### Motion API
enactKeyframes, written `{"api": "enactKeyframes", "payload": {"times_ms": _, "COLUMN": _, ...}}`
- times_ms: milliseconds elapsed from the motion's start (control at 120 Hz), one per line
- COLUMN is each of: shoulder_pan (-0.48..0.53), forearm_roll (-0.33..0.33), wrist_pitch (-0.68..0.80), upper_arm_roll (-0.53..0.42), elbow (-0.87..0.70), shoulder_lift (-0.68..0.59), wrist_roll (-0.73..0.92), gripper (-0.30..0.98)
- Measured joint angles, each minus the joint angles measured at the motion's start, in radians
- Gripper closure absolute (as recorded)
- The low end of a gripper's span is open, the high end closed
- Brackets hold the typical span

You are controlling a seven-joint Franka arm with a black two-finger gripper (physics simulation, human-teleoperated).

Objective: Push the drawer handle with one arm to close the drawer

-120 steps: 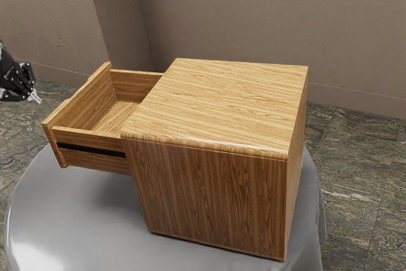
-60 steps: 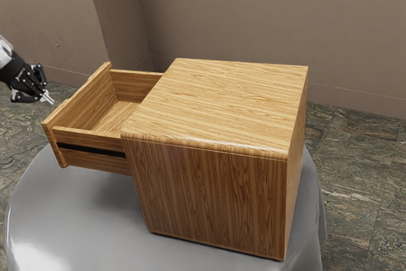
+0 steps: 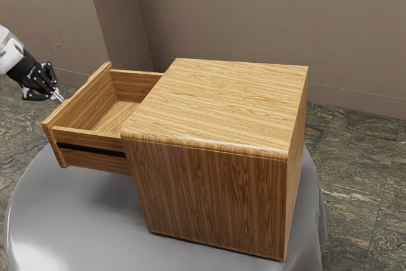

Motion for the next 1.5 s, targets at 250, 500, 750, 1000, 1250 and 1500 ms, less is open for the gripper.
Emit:
{"api": "enactKeyframes", "payload": {"times_ms": 250, "shoulder_pan": -0.005, "forearm_roll": -0.023, "wrist_pitch": 0.015, "upper_arm_roll": 0.006, "elbow": 0.002, "shoulder_lift": 0.042, "wrist_roll": -0.003, "gripper": 0.79}}
{"api": "enactKeyframes", "payload": {"times_ms": 500, "shoulder_pan": 0.106, "forearm_roll": -0.061, "wrist_pitch": 0.014, "upper_arm_roll": -0.066, "elbow": 0.009, "shoulder_lift": 0.081, "wrist_roll": -0.002, "gripper": 0.79}}
{"api": "enactKeyframes", "payload": {"times_ms": 750, "shoulder_pan": 0.749, "forearm_roll": -0.11, "wrist_pitch": 0.014, "upper_arm_roll": -0.663, "elbow": -0.014, "shoulder_lift": 0.111, "wrist_roll": 0.008, "gripper": 0.79}}
{"api": "enactKeyframes", "payload": {"times_ms": 1000, "shoulder_pan": 0.885, "forearm_roll": -0.177, "wrist_pitch": -0.002, "upper_arm_roll": -0.767, "elbow": 0.043, "shoulder_lift": 0.216, "wrist_roll": 0.034, "gripper": 0.79}}
{"api": "enactKeyframes", "payload": {"times_ms": 1250, "shoulder_pan": 0.885, "forearm_roll": -0.205, "wrist_pitch": -0.009, "upper_arm_roll": -0.762, "elbow": 0.101, "shoulder_lift": 0.266, "wrist_roll": 0.055, "gripper": 0.79}}
{"api": "enactKeyframes", "payload": {"times_ms": 1500, "shoulder_pan": 0.884, "forearm_roll": -0.252, "wrist_pitch": -0.034, "upper_arm_roll": -0.778, "elbow": 0.159, "shoulder_lift": 0.307, "wrist_roll": 0.068, "gripper": 0.79}}
